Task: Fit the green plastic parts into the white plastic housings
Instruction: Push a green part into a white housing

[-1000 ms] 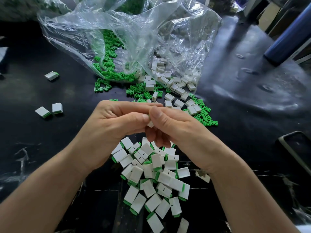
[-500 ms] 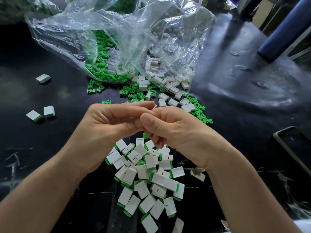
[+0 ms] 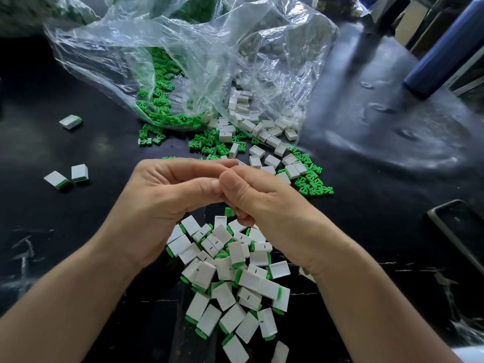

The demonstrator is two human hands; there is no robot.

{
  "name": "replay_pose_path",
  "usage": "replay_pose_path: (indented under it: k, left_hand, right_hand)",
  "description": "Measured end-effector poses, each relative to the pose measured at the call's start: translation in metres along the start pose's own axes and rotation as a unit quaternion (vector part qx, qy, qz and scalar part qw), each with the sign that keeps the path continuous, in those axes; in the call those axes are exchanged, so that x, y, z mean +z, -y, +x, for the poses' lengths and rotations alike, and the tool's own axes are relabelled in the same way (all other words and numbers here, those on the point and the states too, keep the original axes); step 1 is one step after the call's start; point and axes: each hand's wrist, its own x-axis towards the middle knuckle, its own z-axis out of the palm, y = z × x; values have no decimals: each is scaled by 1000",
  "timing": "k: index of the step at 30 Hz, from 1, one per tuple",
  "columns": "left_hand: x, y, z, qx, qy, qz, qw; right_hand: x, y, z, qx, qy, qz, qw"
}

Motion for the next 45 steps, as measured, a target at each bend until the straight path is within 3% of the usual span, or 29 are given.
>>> replay_pose_path:
  k: [17, 24, 30, 37, 40, 45]
  left_hand:
    - [2, 9, 2, 9, -41, -32, 999]
    - [0, 10, 1, 42, -21, -20, 999]
    - [0, 9, 2, 32, -3, -1, 999]
    - [-3, 10, 3, -20, -23, 16, 999]
    - [-4, 9, 4, -33, -46, 39, 998]
    - [-7, 6, 6, -40, -115, 48, 991]
  right_hand:
    - [12, -3, 2, -12, -54, 17, 998]
    - [11, -5, 3, -9, -48, 41, 998]
    - [5, -1, 3, 18, 1, 151, 988]
    - [-5, 0, 5, 79, 31, 289, 954]
    - [-11, 0, 4, 88, 29, 250, 964]
    - [-17, 0, -2, 49, 19, -42, 998]
